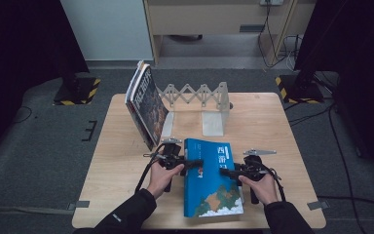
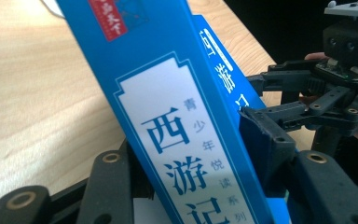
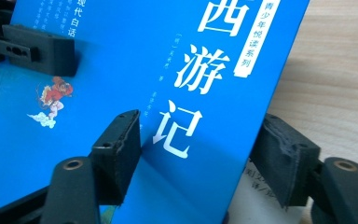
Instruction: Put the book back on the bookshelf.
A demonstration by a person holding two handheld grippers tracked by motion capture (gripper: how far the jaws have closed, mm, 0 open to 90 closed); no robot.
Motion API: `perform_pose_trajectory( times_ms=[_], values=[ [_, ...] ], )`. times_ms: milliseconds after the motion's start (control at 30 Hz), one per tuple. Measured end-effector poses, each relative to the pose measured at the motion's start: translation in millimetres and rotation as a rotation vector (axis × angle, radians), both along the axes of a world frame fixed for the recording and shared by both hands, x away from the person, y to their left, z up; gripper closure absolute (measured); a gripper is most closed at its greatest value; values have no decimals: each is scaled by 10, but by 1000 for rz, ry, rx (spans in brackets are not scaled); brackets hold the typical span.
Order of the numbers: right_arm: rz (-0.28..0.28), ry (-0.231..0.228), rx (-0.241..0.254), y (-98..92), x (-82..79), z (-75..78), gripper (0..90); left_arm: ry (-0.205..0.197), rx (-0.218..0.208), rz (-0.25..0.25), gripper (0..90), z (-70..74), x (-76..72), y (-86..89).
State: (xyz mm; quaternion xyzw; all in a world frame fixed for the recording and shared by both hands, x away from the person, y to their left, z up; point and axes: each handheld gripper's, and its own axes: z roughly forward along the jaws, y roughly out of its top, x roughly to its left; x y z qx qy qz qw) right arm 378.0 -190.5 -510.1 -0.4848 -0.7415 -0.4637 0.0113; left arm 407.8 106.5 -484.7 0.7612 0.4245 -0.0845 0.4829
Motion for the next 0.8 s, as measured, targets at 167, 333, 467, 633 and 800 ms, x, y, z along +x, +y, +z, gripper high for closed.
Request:
perform_pose_trajectory(
  times_ms=[167, 333, 467, 633, 800],
  values=[
    [0, -14, -3, -32, 13, 63, 377, -35, 7, -9, 515, 110, 11, -29],
    [-5, -35, 9, -66, 32, 128, 424, -48, -12, 0, 534, 182, 26, -20],
    [-9, -50, 6, -62, 49, 179, 431, -72, -11, -2, 542, 251, 30, -19],
    [-4, -67, 16, -74, 44, 222, 457, -100, -16, -2, 544, 276, -20, -5],
    [10, -60, 4, -60, 23, 206, 460, -70, -19, -4, 535, 203, -45, 20]
  ],
)
